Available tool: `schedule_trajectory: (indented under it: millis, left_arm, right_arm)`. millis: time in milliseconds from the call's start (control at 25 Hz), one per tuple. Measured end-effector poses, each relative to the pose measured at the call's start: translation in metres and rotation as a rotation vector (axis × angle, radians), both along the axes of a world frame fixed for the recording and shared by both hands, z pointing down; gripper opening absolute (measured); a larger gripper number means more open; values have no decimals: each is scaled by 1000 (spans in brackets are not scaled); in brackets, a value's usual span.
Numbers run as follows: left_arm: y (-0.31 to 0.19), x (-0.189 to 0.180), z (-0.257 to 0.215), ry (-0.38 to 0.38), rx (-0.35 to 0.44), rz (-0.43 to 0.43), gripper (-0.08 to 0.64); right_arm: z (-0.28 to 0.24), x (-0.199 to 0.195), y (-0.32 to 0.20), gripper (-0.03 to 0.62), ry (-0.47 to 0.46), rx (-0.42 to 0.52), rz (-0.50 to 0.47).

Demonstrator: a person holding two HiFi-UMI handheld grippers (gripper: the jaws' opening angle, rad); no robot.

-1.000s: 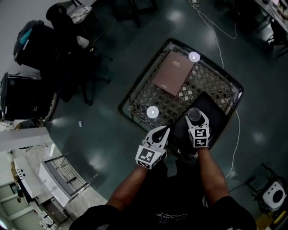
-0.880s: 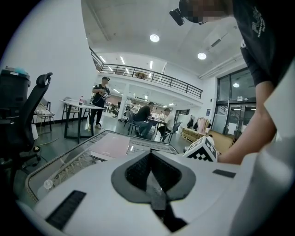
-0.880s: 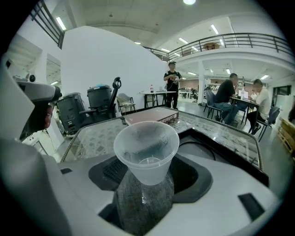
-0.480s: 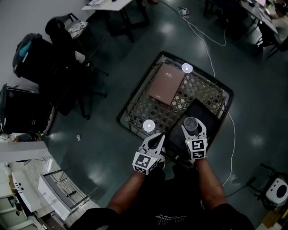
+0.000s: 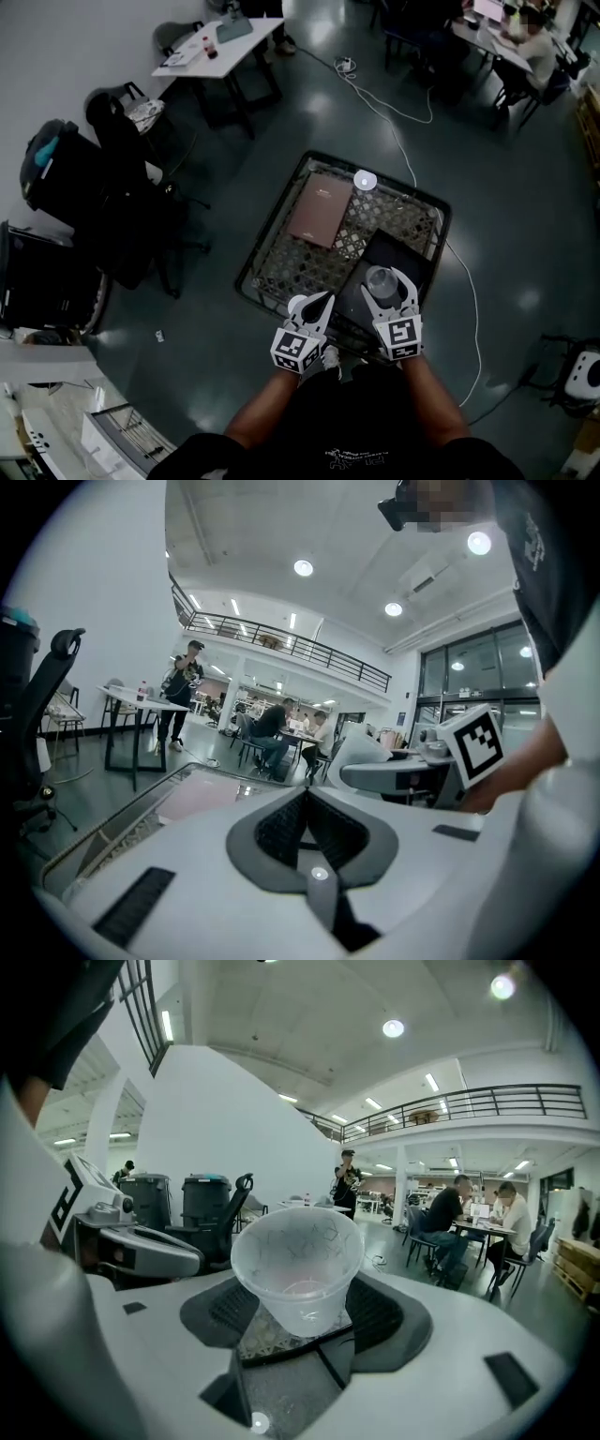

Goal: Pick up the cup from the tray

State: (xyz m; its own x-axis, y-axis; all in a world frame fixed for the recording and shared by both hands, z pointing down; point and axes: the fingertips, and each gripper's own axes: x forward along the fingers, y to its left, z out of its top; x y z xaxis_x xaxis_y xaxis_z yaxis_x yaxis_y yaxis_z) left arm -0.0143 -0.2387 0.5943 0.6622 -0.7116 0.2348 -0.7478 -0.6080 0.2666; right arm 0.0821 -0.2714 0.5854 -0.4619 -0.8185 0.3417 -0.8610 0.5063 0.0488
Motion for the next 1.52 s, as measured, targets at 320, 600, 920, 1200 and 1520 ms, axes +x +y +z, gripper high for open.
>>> schedule_trajectory:
  millis: [320, 600, 920, 1200, 1520]
  left_arm:
    - [-27, 26, -53, 26, 101, 32, 9]
    - [-26, 43, -70, -12, 165, 100, 9]
    - [-16, 48, -79, -22, 193, 133, 9]
    - [-8, 49, -82, -152, 293, 188, 9]
    - [-15, 44, -92, -171, 328, 180, 9]
  right_arm:
    - [-55, 38, 18, 290, -54, 43, 151]
    - [-69, 63, 31, 282, -75, 95, 269]
    - [-80, 69, 41, 281, -72, 131, 288]
    - [-85, 59, 41, 281, -60, 140, 266]
    - [-92, 55, 32, 281, -52, 146, 246]
